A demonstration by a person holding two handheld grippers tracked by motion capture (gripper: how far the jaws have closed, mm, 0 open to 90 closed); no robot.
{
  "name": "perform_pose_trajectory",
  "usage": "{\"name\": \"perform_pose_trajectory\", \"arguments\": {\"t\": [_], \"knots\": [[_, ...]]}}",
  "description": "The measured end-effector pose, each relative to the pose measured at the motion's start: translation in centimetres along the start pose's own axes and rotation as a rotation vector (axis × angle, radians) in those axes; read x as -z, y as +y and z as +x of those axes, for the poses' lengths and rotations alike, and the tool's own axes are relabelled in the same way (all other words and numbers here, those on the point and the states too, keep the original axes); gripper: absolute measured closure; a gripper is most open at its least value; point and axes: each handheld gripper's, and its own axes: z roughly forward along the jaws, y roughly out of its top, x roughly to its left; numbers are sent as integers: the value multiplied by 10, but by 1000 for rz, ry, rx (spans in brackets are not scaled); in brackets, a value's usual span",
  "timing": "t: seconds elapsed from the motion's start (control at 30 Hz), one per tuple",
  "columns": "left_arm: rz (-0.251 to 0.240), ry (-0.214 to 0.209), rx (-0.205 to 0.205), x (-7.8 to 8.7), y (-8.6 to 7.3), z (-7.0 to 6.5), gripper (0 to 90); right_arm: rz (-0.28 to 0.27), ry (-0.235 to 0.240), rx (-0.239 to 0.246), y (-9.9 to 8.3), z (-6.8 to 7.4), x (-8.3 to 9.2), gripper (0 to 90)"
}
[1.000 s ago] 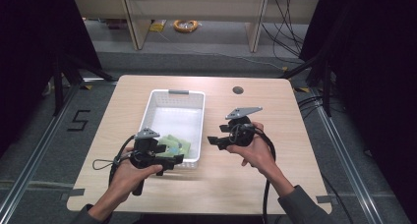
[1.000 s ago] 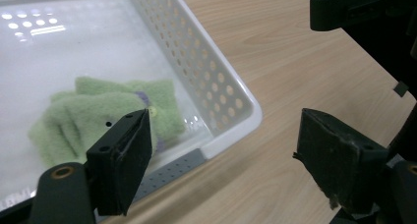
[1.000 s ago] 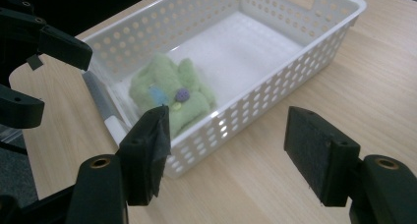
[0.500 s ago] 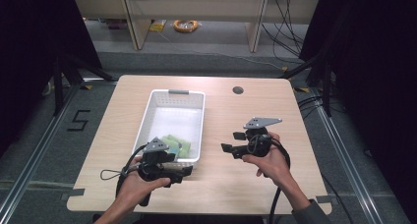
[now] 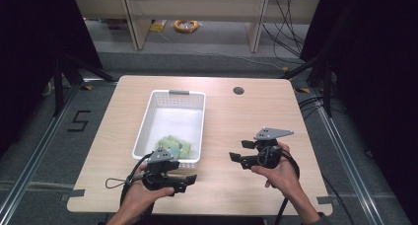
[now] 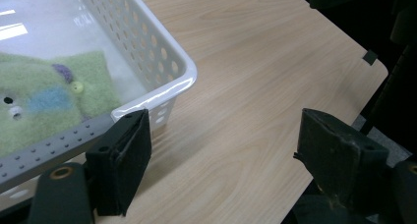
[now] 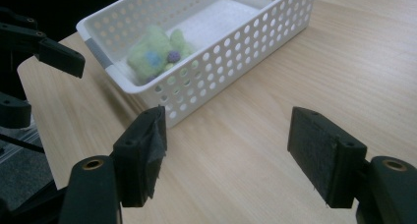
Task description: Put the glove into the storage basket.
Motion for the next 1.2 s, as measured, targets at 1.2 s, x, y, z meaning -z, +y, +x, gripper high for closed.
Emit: {"name": "perform_pose_trajectory", "arguments": {"t": [1.2], "knots": [[0, -19, -70, -17, -47, -10, 200, -25, 43, -10, -67, 5, 9, 167]]}}
